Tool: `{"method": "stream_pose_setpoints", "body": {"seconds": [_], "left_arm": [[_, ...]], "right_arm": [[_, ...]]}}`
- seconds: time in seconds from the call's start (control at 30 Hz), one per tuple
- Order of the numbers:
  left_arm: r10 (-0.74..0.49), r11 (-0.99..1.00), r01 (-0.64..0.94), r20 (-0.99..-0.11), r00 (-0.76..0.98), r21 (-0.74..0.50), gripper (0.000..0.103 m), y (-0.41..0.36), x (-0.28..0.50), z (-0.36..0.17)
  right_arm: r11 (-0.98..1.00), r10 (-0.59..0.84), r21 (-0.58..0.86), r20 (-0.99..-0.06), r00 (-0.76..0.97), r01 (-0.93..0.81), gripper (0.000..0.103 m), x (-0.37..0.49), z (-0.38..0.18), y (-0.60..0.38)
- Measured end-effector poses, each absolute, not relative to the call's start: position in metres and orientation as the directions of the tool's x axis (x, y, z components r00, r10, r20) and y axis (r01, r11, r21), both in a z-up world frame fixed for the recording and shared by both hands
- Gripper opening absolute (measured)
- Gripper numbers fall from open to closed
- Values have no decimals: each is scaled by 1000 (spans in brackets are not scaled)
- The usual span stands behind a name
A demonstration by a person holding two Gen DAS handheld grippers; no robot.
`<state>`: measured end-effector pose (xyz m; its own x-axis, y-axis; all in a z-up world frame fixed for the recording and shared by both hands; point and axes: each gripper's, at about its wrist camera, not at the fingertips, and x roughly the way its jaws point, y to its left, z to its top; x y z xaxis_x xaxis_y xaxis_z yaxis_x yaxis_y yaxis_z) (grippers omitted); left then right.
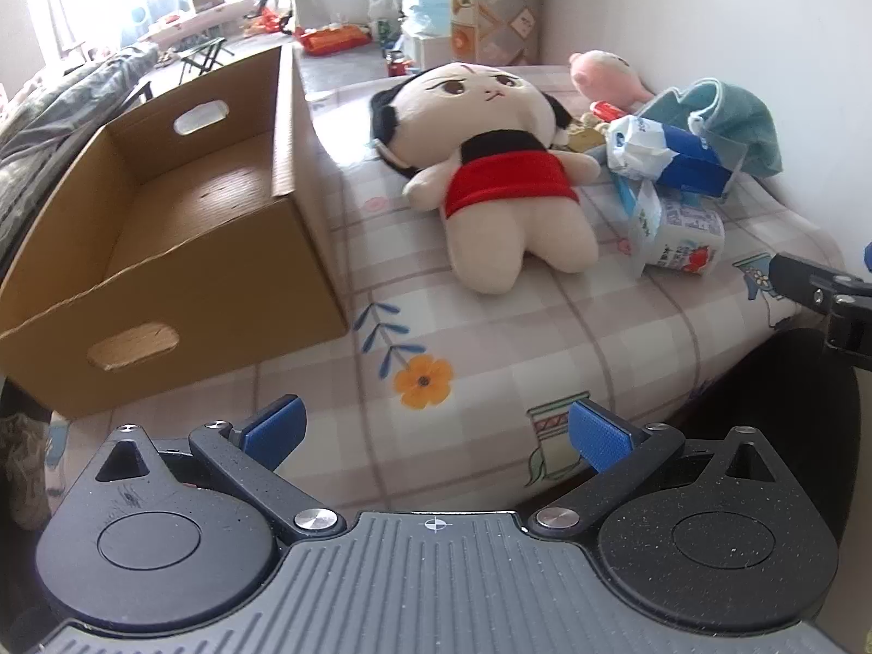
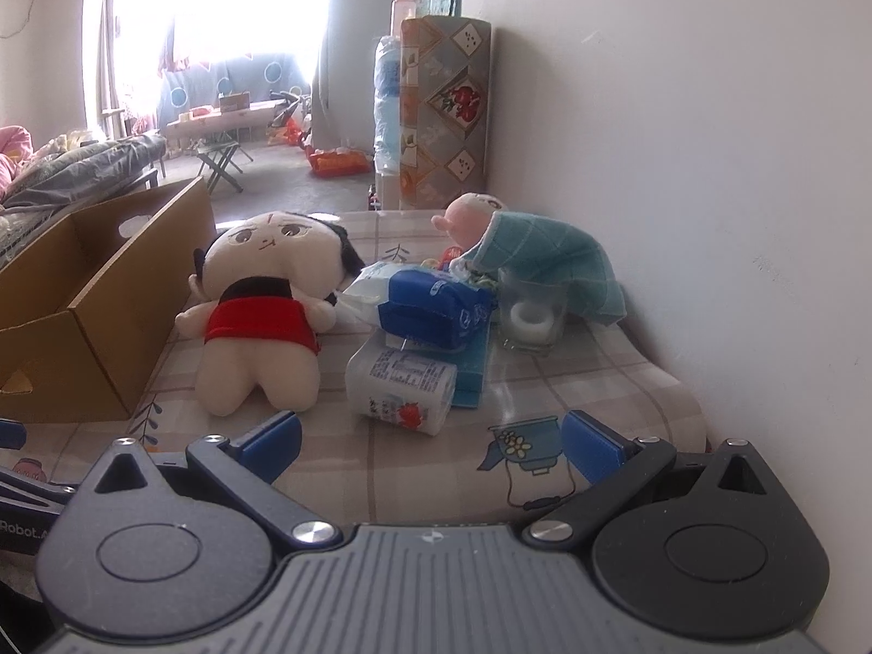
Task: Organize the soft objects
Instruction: 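Move the right tool toward the teal towel while the left tool approaches the blue tissue pack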
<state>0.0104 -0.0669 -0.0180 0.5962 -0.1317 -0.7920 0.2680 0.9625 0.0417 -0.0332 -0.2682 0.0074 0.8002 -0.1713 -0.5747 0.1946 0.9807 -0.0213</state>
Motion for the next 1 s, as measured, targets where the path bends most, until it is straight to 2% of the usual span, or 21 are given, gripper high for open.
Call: {"method": "stream_pose_setpoints", "body": {"seconds": [0.27, 0.57, 0.9, 1.0], "left_arm": [[-168, 941, 333, -789, 591, 50, 103, -93, 36, -13], [-286, 909, 416, -734, 616, -5, 103, -116, 59, 7], [-466, 825, 561, -644, 607, -68, 103, -143, 78, 22], [-509, 800, 596, -607, 610, -71, 102, -153, 84, 26]], "right_arm": [[971, -214, -15, -504, 837, 239, 103, -25, 18, -298], [972, -78, 172, -414, 907, 163, 103, -10, 23, -348], [943, -33, 300, -345, 938, 144, 103, 7, 1, -375], [930, -25, 339, -335, 942, 145, 100, 10, -8, -384]]}}
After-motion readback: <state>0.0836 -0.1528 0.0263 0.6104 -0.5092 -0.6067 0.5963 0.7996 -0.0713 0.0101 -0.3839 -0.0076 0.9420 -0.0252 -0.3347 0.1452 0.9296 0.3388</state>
